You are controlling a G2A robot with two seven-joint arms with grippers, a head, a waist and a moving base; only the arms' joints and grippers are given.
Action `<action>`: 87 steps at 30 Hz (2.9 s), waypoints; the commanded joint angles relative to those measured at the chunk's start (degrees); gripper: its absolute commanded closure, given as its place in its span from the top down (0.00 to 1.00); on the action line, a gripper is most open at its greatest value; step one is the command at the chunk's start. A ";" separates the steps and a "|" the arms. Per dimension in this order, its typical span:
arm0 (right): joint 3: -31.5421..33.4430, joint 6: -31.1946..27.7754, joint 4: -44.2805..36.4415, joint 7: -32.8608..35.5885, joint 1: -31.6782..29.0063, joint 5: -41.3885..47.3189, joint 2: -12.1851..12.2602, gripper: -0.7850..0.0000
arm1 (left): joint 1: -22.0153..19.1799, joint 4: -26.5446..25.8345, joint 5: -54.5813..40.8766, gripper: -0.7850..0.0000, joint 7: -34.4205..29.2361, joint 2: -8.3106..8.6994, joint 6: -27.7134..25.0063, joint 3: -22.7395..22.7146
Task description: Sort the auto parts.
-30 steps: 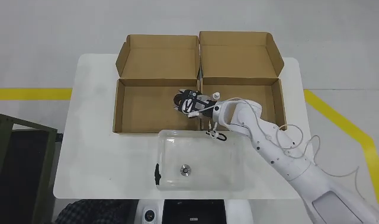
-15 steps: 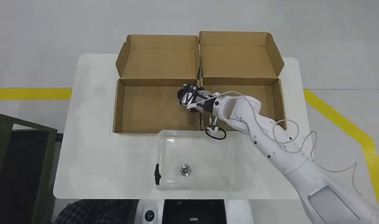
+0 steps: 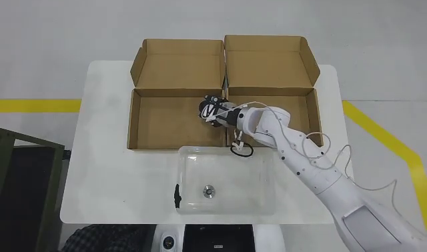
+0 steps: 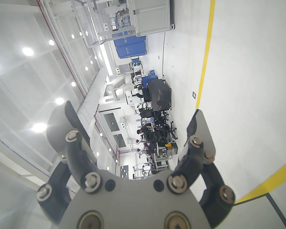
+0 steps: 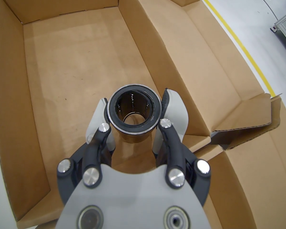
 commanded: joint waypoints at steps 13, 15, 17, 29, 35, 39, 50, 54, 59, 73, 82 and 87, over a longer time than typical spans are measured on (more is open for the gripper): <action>3.43 -1.64 -5.15 0.26 -1.35 0.39 0.14 0.68 | 0.00 0.00 0.00 1.00 0.00 0.00 0.00 0.00; 4.41 -2.19 -7.24 0.62 -1.98 0.45 0.40 0.72 | 0.00 0.00 0.00 1.00 0.00 0.00 0.00 0.00; 5.39 -3.07 -9.71 1.18 -2.86 0.43 0.74 0.73 | 0.00 0.00 0.00 1.00 0.00 0.00 0.00 0.00; 11.98 -6.55 -26.74 6.11 -14.24 1.60 3.40 0.69 | 0.00 0.00 0.00 1.00 0.00 0.00 0.00 0.00; 14.48 -9.22 -33.51 7.96 -19.13 0.27 4.58 0.67 | 0.00 0.00 0.00 1.00 0.00 0.00 0.00 0.00; 15.45 -11.66 -36.73 8.15 -21.40 -1.37 5.21 0.69 | 0.00 0.00 0.00 1.00 0.00 0.00 0.00 0.00; 15.18 -16.87 -40.31 6.09 -27.75 -6.19 6.51 0.73 | 0.00 0.00 0.00 1.00 0.00 0.00 0.00 0.00; 15.26 -18.25 -39.89 4.35 -29.83 -8.22 7.00 0.75 | 0.00 0.00 0.00 1.00 0.00 0.00 0.00 0.00; 15.65 -20.35 -40.67 2.51 -32.08 -10.68 7.67 0.76 | 0.00 0.00 0.00 1.00 0.00 0.00 0.00 0.00; 16.46 -21.69 -39.79 1.01 -35.84 -12.05 8.79 0.99 | 0.00 0.00 0.00 1.00 0.00 0.00 0.00 0.00; 16.46 -21.69 -39.79 1.01 -35.84 -12.05 8.79 0.99 | 0.00 0.00 0.00 1.00 0.00 0.00 0.00 0.00; 16.46 -21.69 -39.79 1.01 -35.84 -12.05 8.79 0.99 | 0.00 0.00 0.00 1.00 0.00 0.00 0.00 0.00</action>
